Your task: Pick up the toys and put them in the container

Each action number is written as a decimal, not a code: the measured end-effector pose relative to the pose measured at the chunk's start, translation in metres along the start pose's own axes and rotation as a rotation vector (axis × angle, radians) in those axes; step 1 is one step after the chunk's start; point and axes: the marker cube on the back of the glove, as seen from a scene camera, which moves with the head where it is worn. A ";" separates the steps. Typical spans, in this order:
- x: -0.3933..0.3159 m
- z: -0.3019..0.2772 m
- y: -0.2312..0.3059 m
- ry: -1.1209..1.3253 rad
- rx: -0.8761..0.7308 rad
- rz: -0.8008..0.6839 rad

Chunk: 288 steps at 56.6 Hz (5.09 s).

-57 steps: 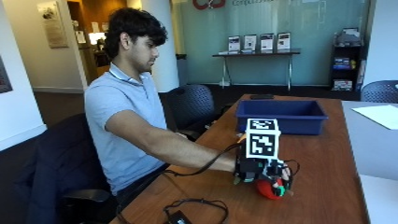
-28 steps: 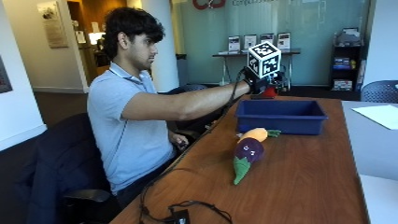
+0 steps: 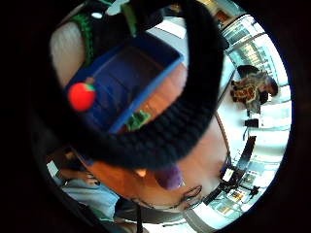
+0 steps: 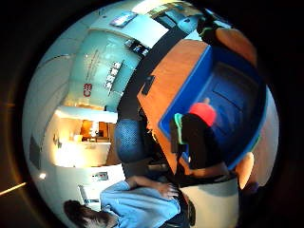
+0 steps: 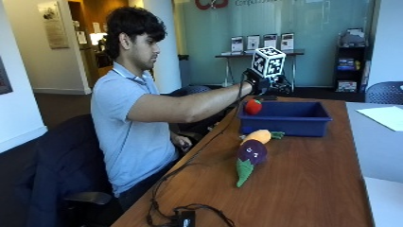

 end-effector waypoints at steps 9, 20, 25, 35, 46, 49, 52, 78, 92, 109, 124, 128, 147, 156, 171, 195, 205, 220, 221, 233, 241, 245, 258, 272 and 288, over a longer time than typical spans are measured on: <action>0.051 -0.022 0.064 0.084 -0.023 0.076; 0.121 -0.019 0.147 0.157 -0.117 0.195; 0.149 0.006 0.180 0.153 -0.192 0.250; 0.176 0.058 0.217 0.210 -0.287 0.284; 0.185 0.101 0.221 0.195 -0.156 0.225; 0.185 0.098 0.216 0.182 -0.025 0.193; 0.186 0.094 0.211 0.160 0.035 0.175; 0.133 -0.048 0.127 0.015 0.267 0.172; 0.066 -0.111 0.060 0.001 0.291 0.099; -0.001 -0.109 -0.009 -0.117 0.224 0.122; 0.004 -0.080 0.004 -0.060 0.093 0.131; 0.015 -0.069 0.019 -0.011 0.063 0.128; 0.074 0.040 0.095 0.113 -0.271 0.299; 0.091 0.087 0.111 0.107 -0.324 0.365; 0.094 0.139 0.117 0.149 -0.352 0.302; 0.093 0.072 0.116 0.048 0.015 0.233; 0.071 -0.001 0.112 -0.004 0.100 0.246; 0.026 -0.086 0.074 -0.038 0.177 0.259; 0.023 -0.089 0.070 -0.036 0.179 0.260; -0.003 -0.075 -0.004 0.003 0.123 0.241; -0.001 -0.049 -0.045 0.002 0.055 0.242; 0.006 -0.034 -0.052 -0.026 0.008 0.256; 0.028 -0.005 -0.017 0.132 0.014 0.141; 0.074 0.008 0.067 0.101 -0.070 0.132; 0.140 0.046 0.143 -0.035 -0.137 0.144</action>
